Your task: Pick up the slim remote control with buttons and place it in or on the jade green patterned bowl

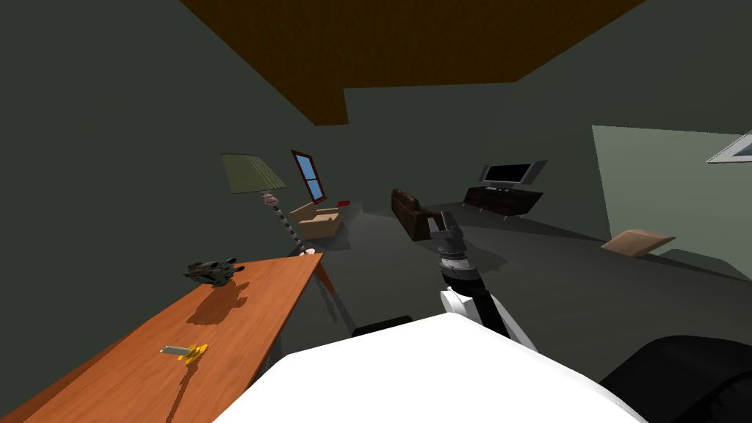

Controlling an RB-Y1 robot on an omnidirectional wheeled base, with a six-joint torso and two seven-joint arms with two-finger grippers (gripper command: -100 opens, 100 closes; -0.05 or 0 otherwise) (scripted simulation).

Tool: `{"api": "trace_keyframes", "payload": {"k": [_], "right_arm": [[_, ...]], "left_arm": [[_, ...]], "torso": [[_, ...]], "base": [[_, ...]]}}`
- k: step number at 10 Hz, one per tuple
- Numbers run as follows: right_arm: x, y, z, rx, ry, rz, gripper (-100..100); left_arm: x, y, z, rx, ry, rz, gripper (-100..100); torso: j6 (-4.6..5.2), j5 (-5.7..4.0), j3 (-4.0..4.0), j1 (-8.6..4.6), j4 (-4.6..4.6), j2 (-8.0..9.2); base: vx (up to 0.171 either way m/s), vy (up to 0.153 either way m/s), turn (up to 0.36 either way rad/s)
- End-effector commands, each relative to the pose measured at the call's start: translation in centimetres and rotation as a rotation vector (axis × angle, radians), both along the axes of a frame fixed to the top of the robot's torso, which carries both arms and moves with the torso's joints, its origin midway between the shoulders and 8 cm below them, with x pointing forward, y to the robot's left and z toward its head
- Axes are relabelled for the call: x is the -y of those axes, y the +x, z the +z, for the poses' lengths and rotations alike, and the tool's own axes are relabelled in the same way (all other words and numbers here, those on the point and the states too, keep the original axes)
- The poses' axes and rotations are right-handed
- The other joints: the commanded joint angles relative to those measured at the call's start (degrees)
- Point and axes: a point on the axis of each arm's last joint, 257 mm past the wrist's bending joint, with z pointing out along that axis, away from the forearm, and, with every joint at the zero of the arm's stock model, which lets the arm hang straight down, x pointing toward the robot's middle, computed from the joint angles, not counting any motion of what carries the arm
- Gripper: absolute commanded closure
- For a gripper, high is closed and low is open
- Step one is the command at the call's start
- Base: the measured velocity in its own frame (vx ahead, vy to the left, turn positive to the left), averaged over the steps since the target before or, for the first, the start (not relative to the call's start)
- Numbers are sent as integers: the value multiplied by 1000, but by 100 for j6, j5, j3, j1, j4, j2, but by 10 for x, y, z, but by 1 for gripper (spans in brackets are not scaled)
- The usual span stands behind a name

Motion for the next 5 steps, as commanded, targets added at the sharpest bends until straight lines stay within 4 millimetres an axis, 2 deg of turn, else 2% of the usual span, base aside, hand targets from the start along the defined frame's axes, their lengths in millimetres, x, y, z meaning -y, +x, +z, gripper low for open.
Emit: {"api": "trace_keyframes", "payload": {"k": [1, 2, 3, 4, 5], "right_arm": [[0, 0, 0, 0, 0, 0, 0], [0, 0, 0, 0, 0, 0, 0], [0, 0, 0, 0, -1, 0, 0], [0, 0, 0, 0, -1, 0, 0], [0, 0, 0, 0, 0, 0, 0]], "left_arm": [[17, -23, -23, -22, -13, -42, -100], [34, -47, -39, -61, -41, -48, -100], [34, -70, -38, -112, -34, -77, -100], [32, -74, -40, -132, -26, -122, -100], [30, -74, -43, -149, -16, -143, -100]], "torso": [[0, 0, 0, 0, 0, 0], [-16, 13, 15, 65, 5, 27], [-15, 26, 26, 112, 10, 46], [-11, 26, 16, 112, 7, 26], [-5, 23, 6, 83, 3, 8]], "base": [[-76, 210, 369], [-112, 330, 505], [-8, 298, 437], [46, 207, 346], [37, 85, 48]]}}
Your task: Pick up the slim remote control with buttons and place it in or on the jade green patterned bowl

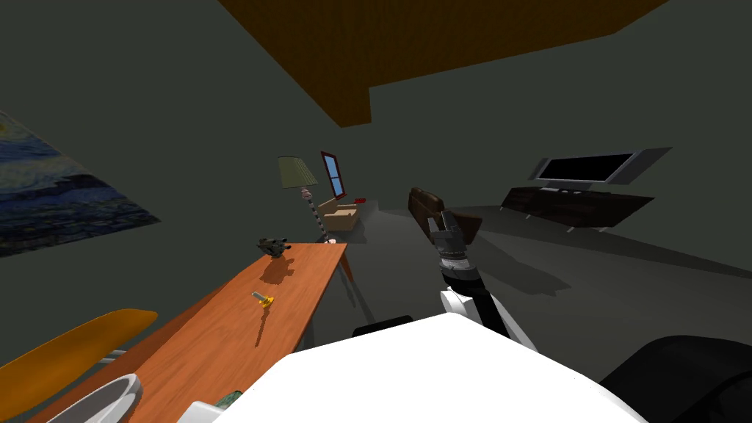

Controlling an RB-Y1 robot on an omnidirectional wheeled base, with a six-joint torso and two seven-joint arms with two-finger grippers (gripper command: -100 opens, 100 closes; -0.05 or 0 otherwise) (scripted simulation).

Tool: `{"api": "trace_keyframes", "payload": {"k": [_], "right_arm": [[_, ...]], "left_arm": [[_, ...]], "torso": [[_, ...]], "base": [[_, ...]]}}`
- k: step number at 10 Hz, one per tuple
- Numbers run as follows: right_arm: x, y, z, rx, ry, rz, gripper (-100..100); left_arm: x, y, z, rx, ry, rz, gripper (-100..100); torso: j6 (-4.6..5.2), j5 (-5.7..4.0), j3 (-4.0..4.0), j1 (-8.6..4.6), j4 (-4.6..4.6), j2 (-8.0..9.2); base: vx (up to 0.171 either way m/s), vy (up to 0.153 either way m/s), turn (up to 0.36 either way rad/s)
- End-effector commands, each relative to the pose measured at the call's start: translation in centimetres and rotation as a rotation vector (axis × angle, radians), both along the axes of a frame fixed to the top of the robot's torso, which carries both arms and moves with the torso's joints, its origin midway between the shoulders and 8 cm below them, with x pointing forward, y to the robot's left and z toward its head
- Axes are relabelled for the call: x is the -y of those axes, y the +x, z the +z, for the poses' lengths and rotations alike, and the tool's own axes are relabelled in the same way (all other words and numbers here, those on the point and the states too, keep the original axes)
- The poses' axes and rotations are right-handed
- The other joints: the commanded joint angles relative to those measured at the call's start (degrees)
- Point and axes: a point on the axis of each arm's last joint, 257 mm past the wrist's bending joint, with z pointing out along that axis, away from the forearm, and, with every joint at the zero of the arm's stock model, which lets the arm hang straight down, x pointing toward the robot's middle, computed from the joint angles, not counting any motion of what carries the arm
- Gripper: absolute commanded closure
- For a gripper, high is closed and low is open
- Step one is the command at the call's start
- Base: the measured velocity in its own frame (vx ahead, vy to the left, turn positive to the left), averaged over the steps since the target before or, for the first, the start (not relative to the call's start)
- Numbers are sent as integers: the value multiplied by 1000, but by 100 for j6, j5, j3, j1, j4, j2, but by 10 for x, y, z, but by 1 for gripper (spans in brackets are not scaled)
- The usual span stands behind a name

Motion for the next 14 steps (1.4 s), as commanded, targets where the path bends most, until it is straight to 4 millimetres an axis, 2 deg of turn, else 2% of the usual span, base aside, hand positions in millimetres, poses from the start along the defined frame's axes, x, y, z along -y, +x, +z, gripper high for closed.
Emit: {"api": "trace_keyframes", "payload": {"k": [1, 5, 6, 7, 8, 10, 11, 12, 13, 14], "right_arm": [[0, 0, 0, 0, 0, 0, 0], [0, 0, 0, 0, 0, 0, 0], [0, 0, 0, 0, 0, 0, 0], [0, 0, 0, 0, 0, 0, 0], [0, 0, 0, 0, 0, 0, 0], [0, 0, 0, 0, 0, 0, 0], [0, 0, 0, 0, 0, 0, 0], [0, 0, 0, 0, 0, 0, 0], [0, 0, 0, 0, 0, 0, 0], [0, 0, 0, 0, 0, 0, 0]], "left_arm": [[-4, -2, -7, -28, 18, -39, -100], [-21, -1, -14, -56, 90, -95, -100], [-23, 15, -8, -38, 79, -107, -100], [-24, 10, -7, -58, 82, -112, -100], [-29, 28, -4, -29, 83, -124, -100], [-31, 20, -2, -60, 90, -130, -100], [-36, 38, 2, -33, 92, -140, -100], [-38, 31, 4, -58, 96, -143, -100], [-41, 51, 7, -24, 94, -153, -100], [-42, 44, 9, -47, 99, -152, -100]], "torso": [[0, 0, 0, 0, 0, 0], [-2, -15, 6, -52, 2, 12], [-3, -15, 6, -49, 2, 11], [-3, -15, 7, -51, 2, 13], [-2, -15, 7, -51, 2, 14], [-3, -15, 8, -52, 2, 14], [-3, -15, 7, -50, 2, 13], [-2, -14, 7, -49, 2, 13], [-3, -14, 8, -50, 2, 14], [-3, -15, 8, -51, 3, 14]], "base": [[14, 9, -59], [-2, -14, 1], [-10, -8, 68], [-12, -12, 32], [-14, -15, 53], [-8, -10, 13], [-10, -5, 53], [-11, -8, 31], [-14, -14, 68], [-10, -14, 29]]}}
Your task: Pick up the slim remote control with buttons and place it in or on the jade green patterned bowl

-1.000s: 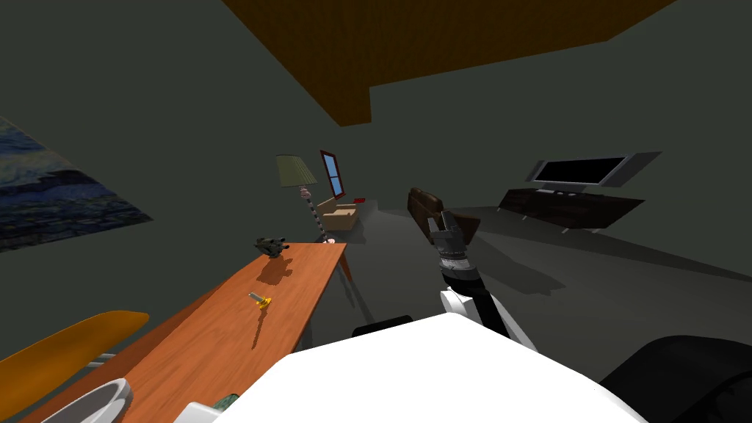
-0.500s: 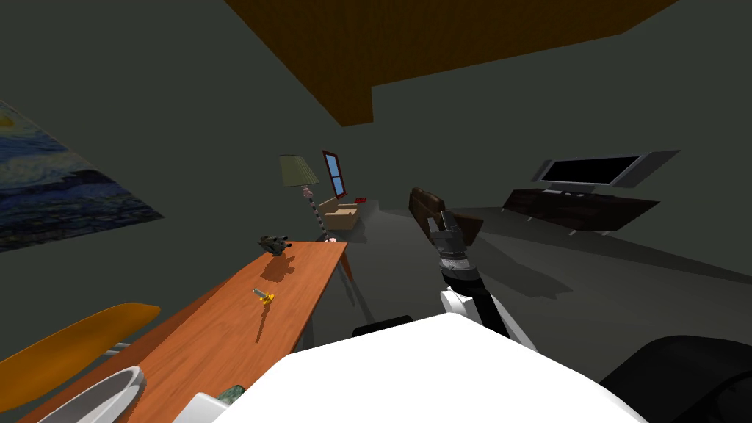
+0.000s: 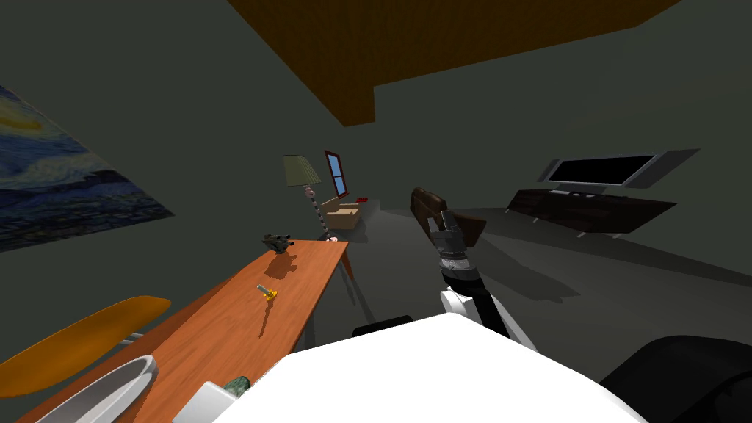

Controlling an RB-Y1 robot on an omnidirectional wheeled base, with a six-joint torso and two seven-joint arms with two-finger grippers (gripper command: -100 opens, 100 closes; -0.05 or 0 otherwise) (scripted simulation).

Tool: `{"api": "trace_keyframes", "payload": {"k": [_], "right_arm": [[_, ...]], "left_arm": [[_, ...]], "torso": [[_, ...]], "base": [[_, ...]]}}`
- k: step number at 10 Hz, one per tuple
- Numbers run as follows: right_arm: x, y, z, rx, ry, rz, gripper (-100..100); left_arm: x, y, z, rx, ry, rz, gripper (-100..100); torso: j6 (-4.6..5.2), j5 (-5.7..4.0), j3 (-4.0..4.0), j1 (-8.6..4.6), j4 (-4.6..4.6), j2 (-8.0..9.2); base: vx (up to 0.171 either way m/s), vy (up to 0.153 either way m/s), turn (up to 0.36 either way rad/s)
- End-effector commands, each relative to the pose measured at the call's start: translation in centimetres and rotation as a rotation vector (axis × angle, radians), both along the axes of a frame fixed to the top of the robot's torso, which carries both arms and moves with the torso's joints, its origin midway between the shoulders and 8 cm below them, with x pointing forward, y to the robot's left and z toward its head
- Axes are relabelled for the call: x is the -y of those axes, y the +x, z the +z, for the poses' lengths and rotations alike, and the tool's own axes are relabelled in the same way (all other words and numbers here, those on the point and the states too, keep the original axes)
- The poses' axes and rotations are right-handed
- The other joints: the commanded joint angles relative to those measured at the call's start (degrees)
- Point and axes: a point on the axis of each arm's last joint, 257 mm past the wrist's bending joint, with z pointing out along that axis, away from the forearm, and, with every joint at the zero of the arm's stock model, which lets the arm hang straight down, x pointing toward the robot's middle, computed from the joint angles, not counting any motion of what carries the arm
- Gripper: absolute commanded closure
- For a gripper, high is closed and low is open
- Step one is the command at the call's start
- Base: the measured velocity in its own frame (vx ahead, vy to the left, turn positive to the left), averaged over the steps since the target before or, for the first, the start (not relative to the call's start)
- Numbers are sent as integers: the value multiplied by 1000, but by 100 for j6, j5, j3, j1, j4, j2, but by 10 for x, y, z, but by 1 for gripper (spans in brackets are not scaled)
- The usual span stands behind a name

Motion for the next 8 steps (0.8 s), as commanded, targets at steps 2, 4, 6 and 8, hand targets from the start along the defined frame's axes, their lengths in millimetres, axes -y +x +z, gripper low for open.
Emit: {"api": "trace_keyframes", "payload": {"k": [2, 4, 6, 8], "right_arm": [[0, 0, 0, 0, 0, 0, 0], [0, 0, 0, 0, 0, 0, 0], [0, 0, 0, 0, 0, 0, 0], [0, 0, 0, 0, 0, 0, 0]], "left_arm": [[-4, 14, 7, 9, 0, -9, -100], [-6, 25, 12, 15, -3, -19, -100], [-8, 14, 14, -24, 4, -17, -100], [-10, 23, 19, -20, -1, -21, -100]], "torso": [[0, 0, -1, 2, 0, -1], [0, 0, 0, 1, 0, 0], [0, 0, 0, 1, 0, 1], [0, 1, 0, 2, 0, 0]], "base": [[-6, -8, 32], [-12, -12, 42], [-10, -8, 11], [-11, -9, 46]]}}
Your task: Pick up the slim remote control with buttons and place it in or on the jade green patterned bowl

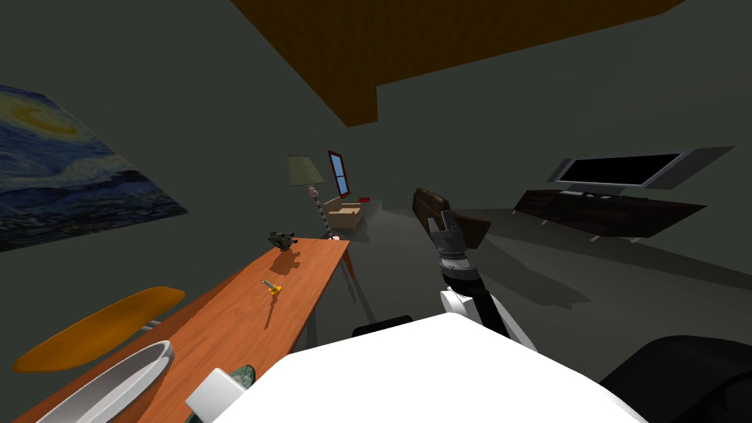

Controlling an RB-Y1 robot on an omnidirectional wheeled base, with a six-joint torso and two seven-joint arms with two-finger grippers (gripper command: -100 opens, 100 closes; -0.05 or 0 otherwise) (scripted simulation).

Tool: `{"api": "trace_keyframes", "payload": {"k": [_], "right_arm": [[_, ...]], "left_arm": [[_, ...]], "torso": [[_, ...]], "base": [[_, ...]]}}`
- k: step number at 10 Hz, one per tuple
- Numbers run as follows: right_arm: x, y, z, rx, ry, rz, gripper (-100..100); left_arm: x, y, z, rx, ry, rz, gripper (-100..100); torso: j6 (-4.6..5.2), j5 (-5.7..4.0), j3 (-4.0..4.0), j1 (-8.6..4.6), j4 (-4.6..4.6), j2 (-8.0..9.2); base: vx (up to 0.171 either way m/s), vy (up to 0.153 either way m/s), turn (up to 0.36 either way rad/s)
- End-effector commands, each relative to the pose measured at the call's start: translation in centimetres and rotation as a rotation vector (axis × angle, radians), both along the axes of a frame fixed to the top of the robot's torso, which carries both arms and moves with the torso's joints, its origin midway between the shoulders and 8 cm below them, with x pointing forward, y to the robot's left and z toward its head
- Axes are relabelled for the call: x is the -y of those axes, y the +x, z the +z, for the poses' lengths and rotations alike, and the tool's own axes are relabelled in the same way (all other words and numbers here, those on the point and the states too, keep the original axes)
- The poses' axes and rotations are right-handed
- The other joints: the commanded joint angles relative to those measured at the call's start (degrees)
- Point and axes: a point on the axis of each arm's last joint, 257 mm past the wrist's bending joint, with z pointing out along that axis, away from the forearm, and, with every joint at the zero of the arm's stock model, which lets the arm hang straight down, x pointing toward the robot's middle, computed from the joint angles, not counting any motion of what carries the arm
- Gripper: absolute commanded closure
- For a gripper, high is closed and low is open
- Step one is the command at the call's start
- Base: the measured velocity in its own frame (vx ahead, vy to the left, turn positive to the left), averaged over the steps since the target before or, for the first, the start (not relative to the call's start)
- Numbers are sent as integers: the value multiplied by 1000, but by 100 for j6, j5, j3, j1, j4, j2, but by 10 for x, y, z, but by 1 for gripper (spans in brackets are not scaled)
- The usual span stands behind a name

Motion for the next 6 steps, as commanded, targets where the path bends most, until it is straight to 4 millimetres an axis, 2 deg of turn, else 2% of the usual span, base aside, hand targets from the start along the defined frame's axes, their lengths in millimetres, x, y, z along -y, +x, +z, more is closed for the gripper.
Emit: {"api": "trace_keyframes", "payload": {"k": [1, 3, 4, 5, 6], "right_arm": [[0, 0, 0, 0, 0, 0, 0], [0, 0, 0, 0, 0, 0, 0], [0, 0, 0, 0, 0, 0, 0], [0, 0, 0, 0, 0, 0, 0], [0, 0, 0, 0, 0, 0, 0]], "left_arm": [[0, 16, 3, 26, -13, -8, -100], [-1, 5, 5, -13, -8, -4, -100], [0, 22, 8, 23, -21, -7, -100], [-1, 14, 9, -4, -18, -5, -100], [2, 32, 11, 33, -35, -11, -100]], "torso": [[0, 0, 0, 0, 0, 0], [1, 0, 0, -1, 0, 1], [1, 0, -1, 1, 0, -1], [0, 0, -1, 1, 0, -1], [0, 0, 0, 1, 0, -1]], "base": [[-13, -10, 65], [-10, -10, 9], [-10, -6, 60], [-10, -9, 33], [-14, -10, 56]]}}
